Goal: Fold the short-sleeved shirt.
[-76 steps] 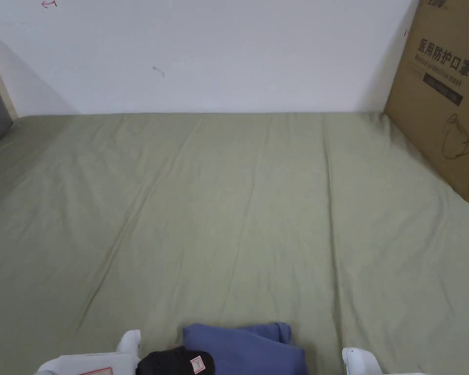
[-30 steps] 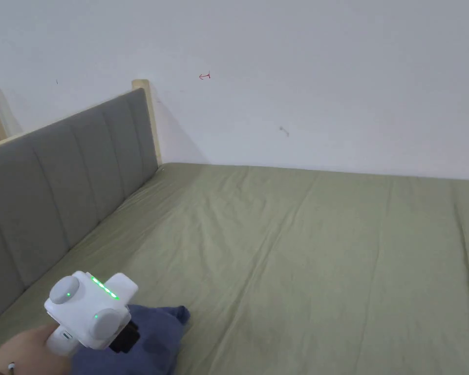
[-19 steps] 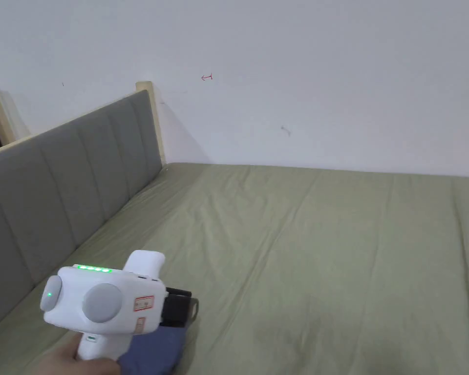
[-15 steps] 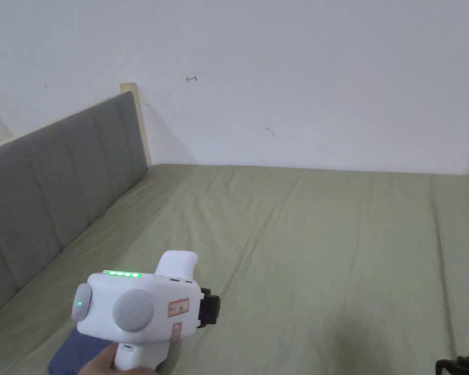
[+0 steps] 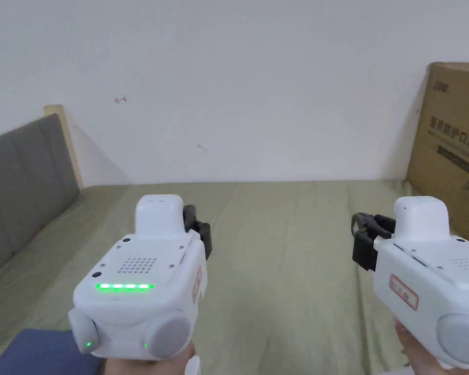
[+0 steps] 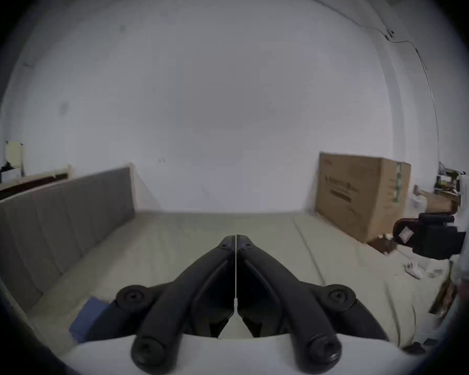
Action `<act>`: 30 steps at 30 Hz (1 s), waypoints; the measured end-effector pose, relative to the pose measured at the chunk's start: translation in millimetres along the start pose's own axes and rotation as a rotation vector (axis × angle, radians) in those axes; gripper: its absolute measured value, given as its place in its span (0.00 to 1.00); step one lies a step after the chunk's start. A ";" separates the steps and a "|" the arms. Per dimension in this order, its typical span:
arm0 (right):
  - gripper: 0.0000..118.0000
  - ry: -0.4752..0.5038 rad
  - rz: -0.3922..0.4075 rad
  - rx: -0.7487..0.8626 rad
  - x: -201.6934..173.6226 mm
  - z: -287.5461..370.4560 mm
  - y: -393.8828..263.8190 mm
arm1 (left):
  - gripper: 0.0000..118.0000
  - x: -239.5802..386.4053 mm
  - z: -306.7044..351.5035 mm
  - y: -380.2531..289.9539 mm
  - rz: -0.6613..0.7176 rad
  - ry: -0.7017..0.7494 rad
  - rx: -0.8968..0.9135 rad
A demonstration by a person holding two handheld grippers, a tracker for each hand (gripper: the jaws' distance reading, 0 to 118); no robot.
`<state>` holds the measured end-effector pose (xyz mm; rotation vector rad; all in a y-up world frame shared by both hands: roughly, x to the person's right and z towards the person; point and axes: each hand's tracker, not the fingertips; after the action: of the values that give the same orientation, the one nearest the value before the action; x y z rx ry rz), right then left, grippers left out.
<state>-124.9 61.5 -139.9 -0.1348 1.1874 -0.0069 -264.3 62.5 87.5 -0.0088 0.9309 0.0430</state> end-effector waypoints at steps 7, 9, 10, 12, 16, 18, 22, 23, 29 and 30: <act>0.43 -0.087 0.003 0.025 2.5 -3.4 4.1 | 0.18 11.2 5.2 3.0 -0.013 -0.020 0.003; 0.72 -0.099 0.002 0.028 3.4 -2.6 2.6 | 0.36 14.2 8.2 4.4 -0.016 -0.035 0.003; 0.85 -0.107 0.001 0.035 4.2 -0.8 1.5 | 0.65 13.2 4.0 3.0 -0.020 -0.038 0.003; 0.91 -0.114 -0.001 0.047 3.8 1.8 1.4 | 1.00 12.9 2.6 3.4 -0.012 -0.052 -0.007; 0.97 -0.121 0.033 0.043 2.4 2.1 2.4 | 1.00 9.8 -0.5 0.7 0.027 -0.038 -0.002; 1.00 -0.127 0.040 0.049 1.0 3.5 2.1 | 1.00 11.2 -0.2 1.9 0.037 -0.019 -0.005; 1.00 -0.131 0.044 0.067 -2.6 7.0 3.5 | 1.00 10.6 -2.4 1.9 0.036 0.025 -0.020; 1.00 -0.130 0.047 0.070 -2.2 6.7 3.9 | 1.00 8.5 -2.3 1.3 0.049 0.023 -0.021; 1.00 -0.118 0.054 0.067 -6.3 6.5 4.3 | 1.00 6.2 -2.0 0.3 0.057 0.030 -0.035; 1.00 -0.118 0.049 0.067 -6.5 6.4 3.3 | 1.00 7.4 -0.7 0.5 0.044 0.044 -0.041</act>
<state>-121.6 65.9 -131.9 -0.0462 1.0713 0.0042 -260.5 63.3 81.2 -0.0275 0.9739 0.1032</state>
